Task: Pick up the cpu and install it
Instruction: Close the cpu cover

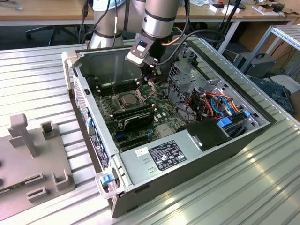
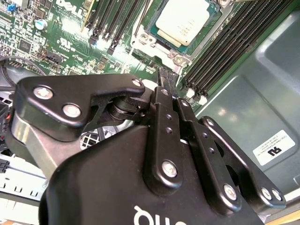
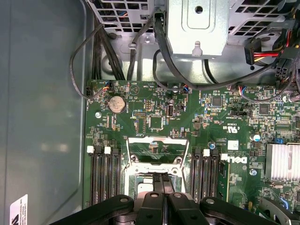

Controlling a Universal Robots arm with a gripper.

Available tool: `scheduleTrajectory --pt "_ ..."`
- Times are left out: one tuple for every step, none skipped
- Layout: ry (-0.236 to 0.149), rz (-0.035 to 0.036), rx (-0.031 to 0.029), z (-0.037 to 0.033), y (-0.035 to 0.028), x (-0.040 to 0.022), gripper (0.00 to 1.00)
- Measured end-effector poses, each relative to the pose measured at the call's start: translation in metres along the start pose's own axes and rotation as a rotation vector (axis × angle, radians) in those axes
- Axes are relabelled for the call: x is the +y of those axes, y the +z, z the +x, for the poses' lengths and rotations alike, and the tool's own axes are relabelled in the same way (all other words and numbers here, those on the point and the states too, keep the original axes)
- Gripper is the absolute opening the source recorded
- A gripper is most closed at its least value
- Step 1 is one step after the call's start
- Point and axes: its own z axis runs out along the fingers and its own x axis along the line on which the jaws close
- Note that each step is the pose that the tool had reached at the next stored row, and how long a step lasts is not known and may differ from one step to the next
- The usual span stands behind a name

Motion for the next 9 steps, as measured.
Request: scheduleTrajectory --pt "0.0 0.0 0.0 0.0 0.0 0.0005 0.11" --pt "0.0 0.0 0.0 0.0 0.0 0.0007 0.11" --pt "0.0 0.0 0.0 0.0 0.0 0.0007 0.11" --pt "0.0 0.0 0.0 0.0 0.0 0.0007 0.11" --pt "0.0 0.0 0.0 0.0 0.0 0.0008 0.11" --pt "0.0 0.0 0.0 0.0 0.0 0.0011 0.11" --pt "0.0 0.0 0.0 -0.0001 0.0 0.002 0.11" --pt "0.0 0.0 0.0 -0.0001 0.0001 0.0045 0.11" --pt "0.0 0.0 -0.0001 -0.0002 0.0001 0.0081 0.11"
